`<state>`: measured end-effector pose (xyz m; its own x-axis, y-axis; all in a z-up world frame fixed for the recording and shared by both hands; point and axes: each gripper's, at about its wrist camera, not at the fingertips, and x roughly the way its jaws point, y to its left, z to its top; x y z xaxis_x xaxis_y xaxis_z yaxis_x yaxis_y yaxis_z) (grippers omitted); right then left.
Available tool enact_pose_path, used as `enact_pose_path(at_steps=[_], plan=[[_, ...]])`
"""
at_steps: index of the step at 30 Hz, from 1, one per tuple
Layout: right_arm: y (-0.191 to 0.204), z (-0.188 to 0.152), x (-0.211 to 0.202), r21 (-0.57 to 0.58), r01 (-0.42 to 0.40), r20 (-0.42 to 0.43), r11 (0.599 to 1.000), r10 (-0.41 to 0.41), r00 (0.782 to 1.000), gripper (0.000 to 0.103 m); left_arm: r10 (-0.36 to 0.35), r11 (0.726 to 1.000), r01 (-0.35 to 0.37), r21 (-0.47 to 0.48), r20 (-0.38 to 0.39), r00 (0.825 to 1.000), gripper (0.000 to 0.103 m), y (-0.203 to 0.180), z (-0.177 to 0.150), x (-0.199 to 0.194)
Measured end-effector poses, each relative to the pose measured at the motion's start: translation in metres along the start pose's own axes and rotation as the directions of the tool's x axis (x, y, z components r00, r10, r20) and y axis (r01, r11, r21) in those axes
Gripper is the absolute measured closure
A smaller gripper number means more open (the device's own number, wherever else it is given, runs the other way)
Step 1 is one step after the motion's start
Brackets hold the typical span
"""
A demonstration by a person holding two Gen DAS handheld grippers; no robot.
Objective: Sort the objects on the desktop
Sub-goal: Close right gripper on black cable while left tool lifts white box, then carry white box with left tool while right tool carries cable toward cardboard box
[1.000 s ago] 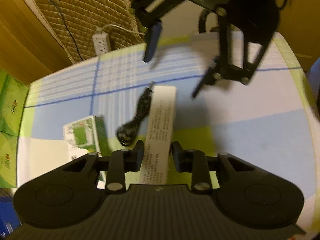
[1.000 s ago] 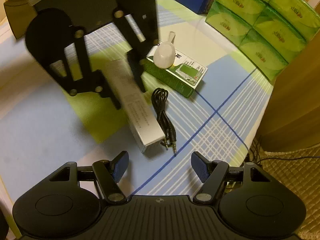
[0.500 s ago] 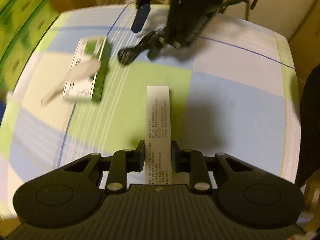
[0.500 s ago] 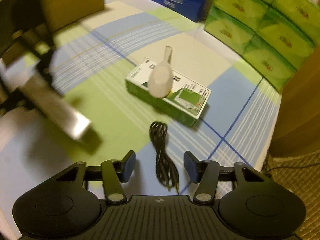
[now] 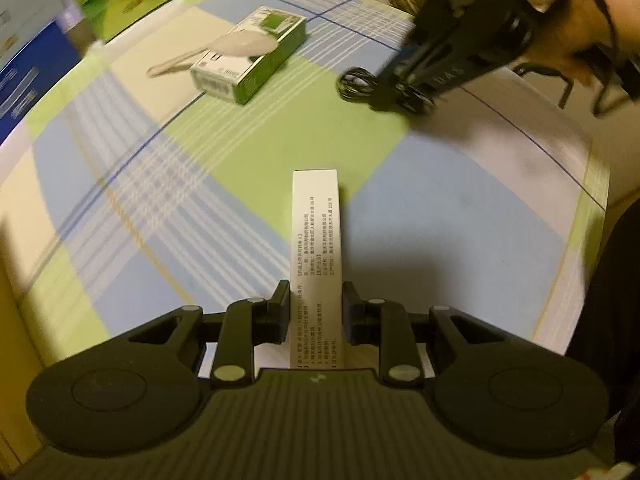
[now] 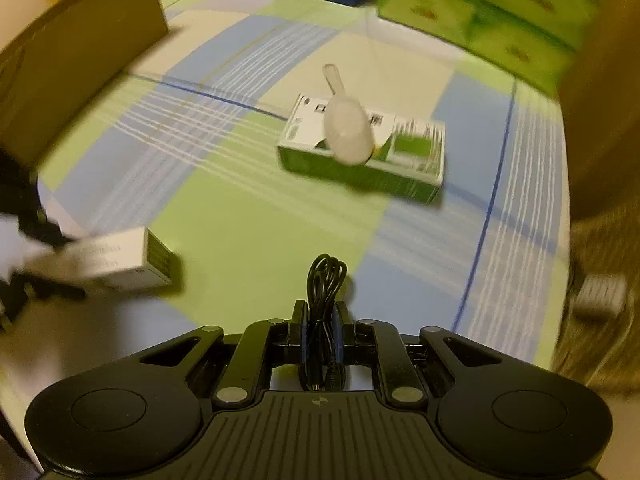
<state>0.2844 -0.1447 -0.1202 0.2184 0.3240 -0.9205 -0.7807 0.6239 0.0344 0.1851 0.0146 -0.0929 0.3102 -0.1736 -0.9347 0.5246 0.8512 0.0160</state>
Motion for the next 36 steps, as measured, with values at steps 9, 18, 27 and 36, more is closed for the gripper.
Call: enact_pose_path(at_steps=[9, 18, 27, 36], plan=[[0.060, -0.033, -0.021, 0.238, -0.046, 0.003, 0.970, 0.047, 0.999, 0.094, 0.108, 0.981, -0.096, -0.170, 0.067, 0.992, 0.082, -0.019, -0.051, -0.025], [0.107, -0.079, -0.029, 0.358, -0.023, 0.102, 0.933, -0.015, 0.995, 0.094, 0.124, 0.952, -0.064, -0.299, 0.186, 0.975, 0.082, -0.016, -0.073, -0.035], [0.114, -0.096, -0.037, 0.387, 0.015, 0.220, 0.922, -0.108, 0.969, 0.093, 0.124, 0.958, -0.060, -0.282, 0.214, 0.969, 0.082, -0.021, -0.066, -0.022], [0.130, -0.104, -0.032, 0.356, 0.082, 0.250, 0.931, -0.179, 0.951, 0.092, 0.154, 0.958, -0.091, -0.274, 0.217, 0.964, 0.081, -0.028, -0.071, -0.011]])
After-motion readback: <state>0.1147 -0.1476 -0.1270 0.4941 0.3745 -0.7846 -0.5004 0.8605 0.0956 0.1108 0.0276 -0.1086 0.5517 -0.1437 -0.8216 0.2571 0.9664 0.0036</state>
